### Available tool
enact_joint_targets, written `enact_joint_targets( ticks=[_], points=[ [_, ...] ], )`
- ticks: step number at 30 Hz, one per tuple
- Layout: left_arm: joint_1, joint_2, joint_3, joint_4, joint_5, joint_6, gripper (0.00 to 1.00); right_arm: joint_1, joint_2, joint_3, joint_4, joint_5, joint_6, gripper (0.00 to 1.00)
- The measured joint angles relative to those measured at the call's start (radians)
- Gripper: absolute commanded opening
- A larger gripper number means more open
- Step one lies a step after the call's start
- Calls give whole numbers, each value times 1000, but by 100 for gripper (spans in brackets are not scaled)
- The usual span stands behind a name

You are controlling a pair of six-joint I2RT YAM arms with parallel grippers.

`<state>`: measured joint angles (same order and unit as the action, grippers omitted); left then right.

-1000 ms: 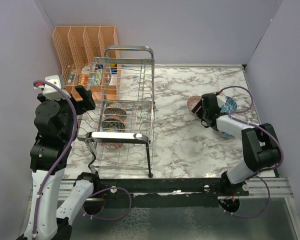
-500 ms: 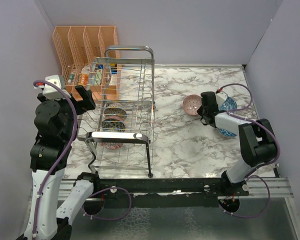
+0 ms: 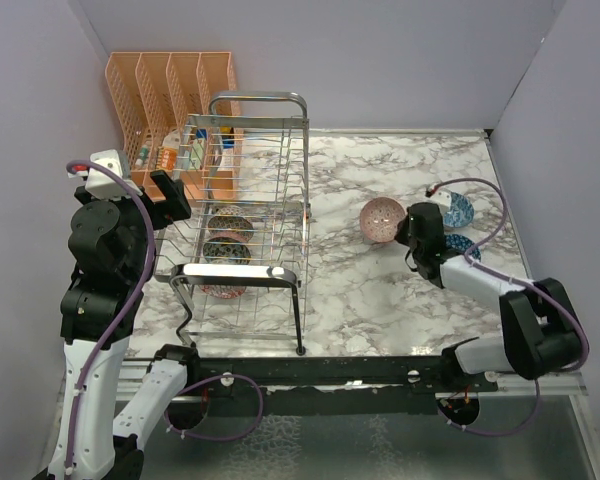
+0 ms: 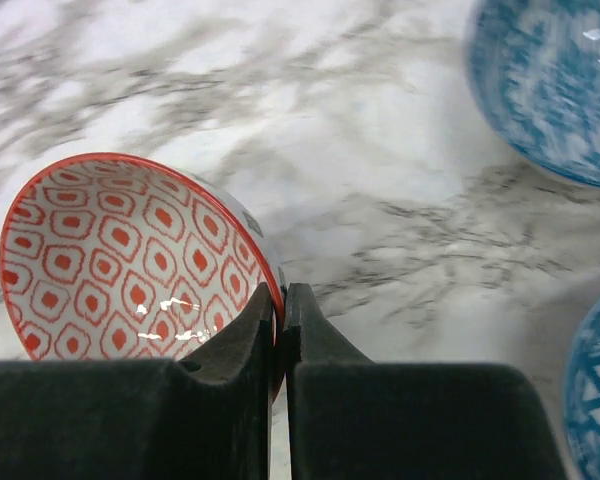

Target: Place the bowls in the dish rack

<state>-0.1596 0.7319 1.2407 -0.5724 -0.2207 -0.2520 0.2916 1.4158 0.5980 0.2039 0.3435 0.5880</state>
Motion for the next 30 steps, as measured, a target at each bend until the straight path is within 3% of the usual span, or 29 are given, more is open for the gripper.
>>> enact_joint_targets(
  ticks=[7, 13, 21, 30],
  points=[
    [0, 0, 0, 6, 8, -4, 99, 268, -168, -19, 161, 20, -182, 1],
    [0, -3, 0, 5, 10, -4, 99, 356, -168, -20, 333, 25, -323, 1],
    [0, -14, 4, -14, 10, -4, 99, 519, 0, 40, 505, 19, -490, 1],
    [0, -21, 9, -24, 9, -3, 99, 532, 254, 185, 717, 14, -689, 1]
  ],
)
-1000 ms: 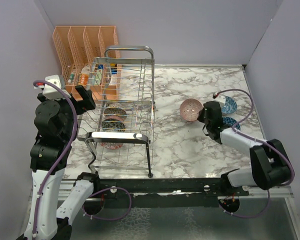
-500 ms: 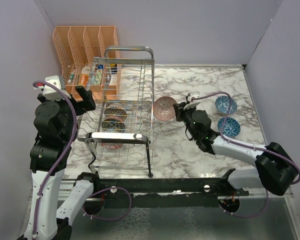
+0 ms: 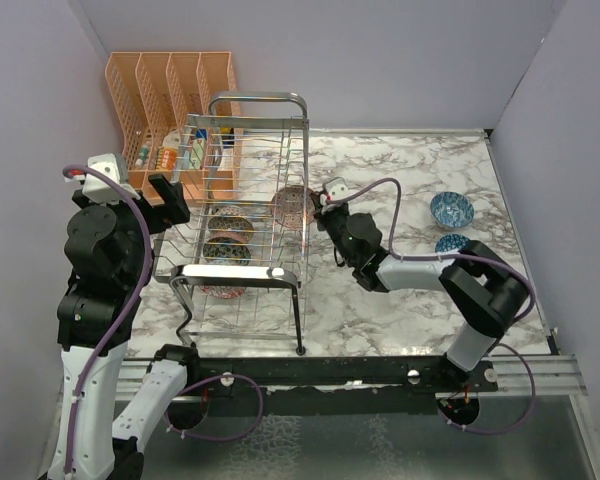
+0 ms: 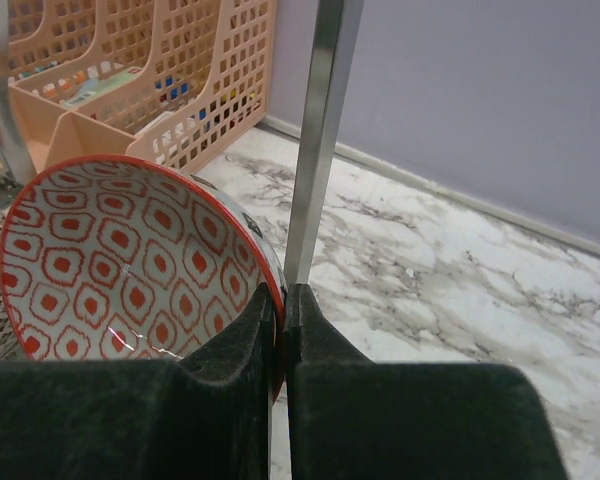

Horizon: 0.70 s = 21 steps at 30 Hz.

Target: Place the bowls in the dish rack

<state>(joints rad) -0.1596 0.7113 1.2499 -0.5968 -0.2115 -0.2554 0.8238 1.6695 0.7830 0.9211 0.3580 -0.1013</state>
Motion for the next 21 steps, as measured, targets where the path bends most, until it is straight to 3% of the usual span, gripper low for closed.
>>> enact_joint_targets(
  ticks=[21],
  points=[
    [0, -2, 0, -5, -3, 12, 99, 62, 317, 170, 338, 6, -401, 1]
  ],
)
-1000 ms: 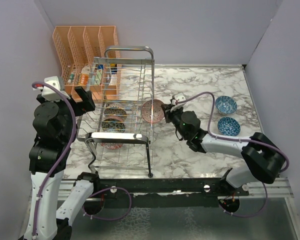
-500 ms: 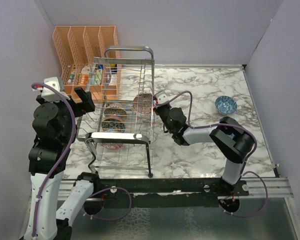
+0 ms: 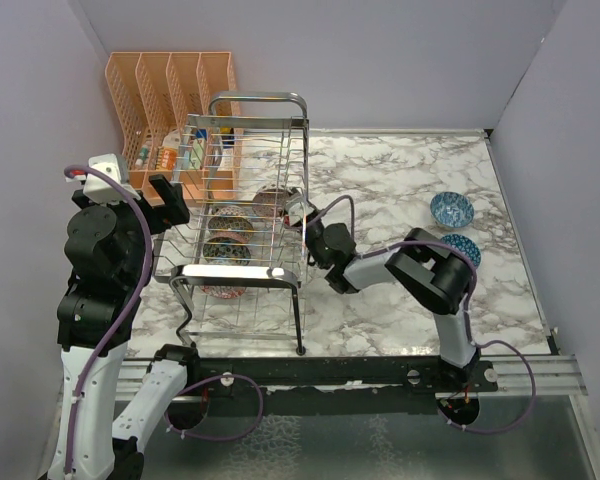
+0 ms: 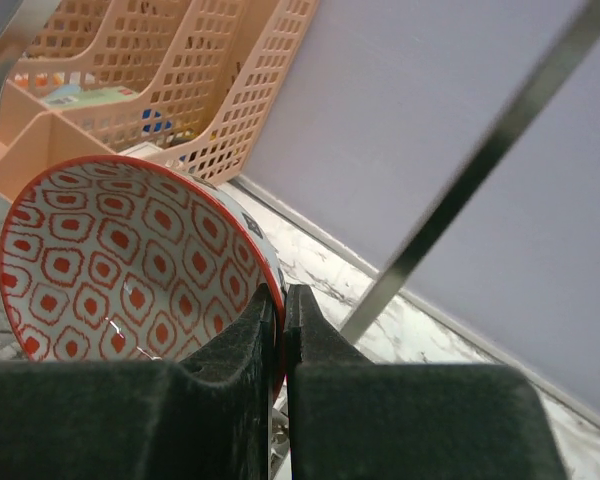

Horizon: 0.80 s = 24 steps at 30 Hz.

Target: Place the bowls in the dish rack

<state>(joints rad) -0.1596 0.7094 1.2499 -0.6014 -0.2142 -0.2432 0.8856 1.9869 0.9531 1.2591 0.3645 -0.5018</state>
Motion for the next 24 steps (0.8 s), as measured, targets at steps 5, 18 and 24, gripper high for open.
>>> enact_joint_targets(
  ticks=[5, 18, 24],
  points=[
    [0, 0, 0, 0, -5, 8, 99, 36, 113, 14, 106, 22, -162, 1],
    [0, 0, -1, 2, -11, 14, 99, 44, 187, 16, 206, 94, -385, 1],
    [0, 0, -1, 2, -12, 14, 99, 44, 205, 14, 211, 95, -420, 2]
  ],
)
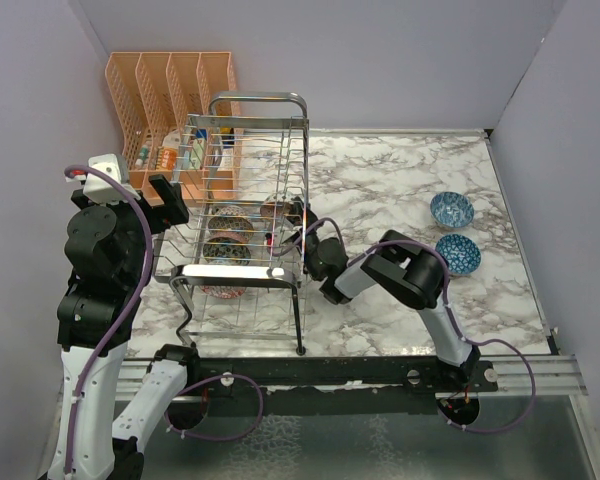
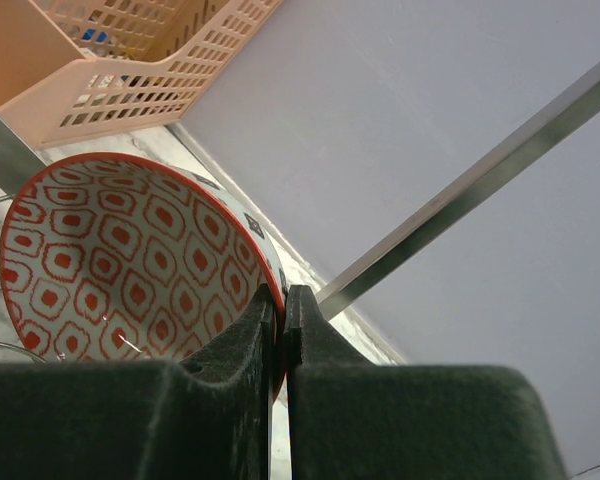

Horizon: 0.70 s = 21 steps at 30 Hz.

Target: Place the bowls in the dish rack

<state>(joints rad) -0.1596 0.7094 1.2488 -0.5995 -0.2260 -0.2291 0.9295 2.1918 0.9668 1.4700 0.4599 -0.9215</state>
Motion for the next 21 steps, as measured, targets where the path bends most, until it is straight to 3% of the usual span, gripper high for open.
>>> enact_joint_targets(
  ticks=[3, 7, 10, 15, 19, 21],
  points=[
    [0, 0, 0, 0, 0, 0, 99, 1, 1, -2, 1, -2, -8, 12],
    [0, 0, 0, 0, -1, 0, 99, 1, -1, -28, 2, -5, 0, 18],
    [0, 0, 0, 0, -2, 0, 99, 1, -6, -49, 1, -6, 19, 34],
    [0, 0, 0, 0, -2, 0, 99, 1, -8, -87, 0, -5, 39, 39],
    [0, 0, 0, 0, -3, 0, 99, 2, -15, -92, 1, 4, 47, 57],
    [0, 0, 0, 0, -3, 0, 99, 3, -18, -92, 1, 20, 46, 58]
  ],
)
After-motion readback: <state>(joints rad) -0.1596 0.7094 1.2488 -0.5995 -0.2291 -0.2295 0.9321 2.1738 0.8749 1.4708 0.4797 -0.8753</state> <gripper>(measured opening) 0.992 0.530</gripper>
